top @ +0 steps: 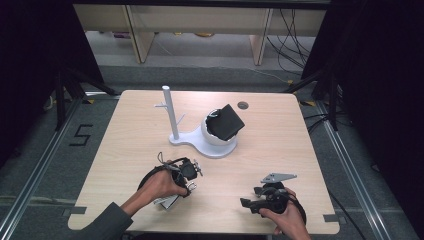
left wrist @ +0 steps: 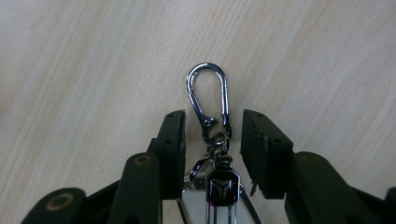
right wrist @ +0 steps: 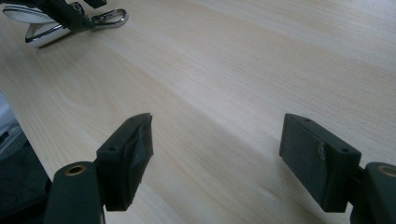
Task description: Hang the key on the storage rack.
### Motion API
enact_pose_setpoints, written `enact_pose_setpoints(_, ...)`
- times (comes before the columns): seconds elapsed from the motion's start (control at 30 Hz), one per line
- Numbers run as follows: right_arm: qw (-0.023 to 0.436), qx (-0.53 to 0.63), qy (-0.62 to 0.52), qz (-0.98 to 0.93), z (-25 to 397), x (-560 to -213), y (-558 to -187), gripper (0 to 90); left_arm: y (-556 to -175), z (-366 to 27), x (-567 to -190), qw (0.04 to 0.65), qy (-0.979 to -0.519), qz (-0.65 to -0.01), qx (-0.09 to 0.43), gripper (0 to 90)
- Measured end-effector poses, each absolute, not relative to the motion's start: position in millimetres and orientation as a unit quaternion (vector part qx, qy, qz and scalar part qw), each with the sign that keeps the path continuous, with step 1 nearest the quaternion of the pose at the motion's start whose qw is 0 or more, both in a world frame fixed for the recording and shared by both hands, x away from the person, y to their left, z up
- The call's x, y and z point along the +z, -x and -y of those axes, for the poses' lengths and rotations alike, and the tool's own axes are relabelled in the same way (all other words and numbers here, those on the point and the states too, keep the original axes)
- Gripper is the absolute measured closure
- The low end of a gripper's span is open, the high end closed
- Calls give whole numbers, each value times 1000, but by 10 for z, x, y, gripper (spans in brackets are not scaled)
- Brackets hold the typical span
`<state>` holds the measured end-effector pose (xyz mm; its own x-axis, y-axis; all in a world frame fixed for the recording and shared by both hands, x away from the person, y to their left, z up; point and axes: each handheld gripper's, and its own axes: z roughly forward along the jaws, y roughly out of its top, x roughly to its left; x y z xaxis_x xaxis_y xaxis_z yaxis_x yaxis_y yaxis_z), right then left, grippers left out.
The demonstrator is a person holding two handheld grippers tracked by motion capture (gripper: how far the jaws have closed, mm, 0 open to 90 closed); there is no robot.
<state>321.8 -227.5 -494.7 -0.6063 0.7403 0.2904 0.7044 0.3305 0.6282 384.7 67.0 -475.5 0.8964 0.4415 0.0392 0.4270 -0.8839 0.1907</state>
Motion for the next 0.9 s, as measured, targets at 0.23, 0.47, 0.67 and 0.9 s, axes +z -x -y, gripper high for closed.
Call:
enact_pose_setpoints(0.23,22,370,-447,-814,2256,-4944,-3206,271,-3855,-600,-4782,65,-974,-211,39,680)
enact_pose_setpoints(0.47,20,383,-446,-809,2234,-4976,-3205,274,-3883,-505,-4778,35,-980,-193,36,732)
enact_pose_setpoints(0.67,19,370,-441,-818,2247,-4955,-3203,275,-3893,-456,-4778,18,-982,-186,35,746)
enact_pose_setpoints(0.9,25,374,-433,-820,2251,-4969,-3214,277,-3927,-483,-4776,26,-984,-177,21,750)
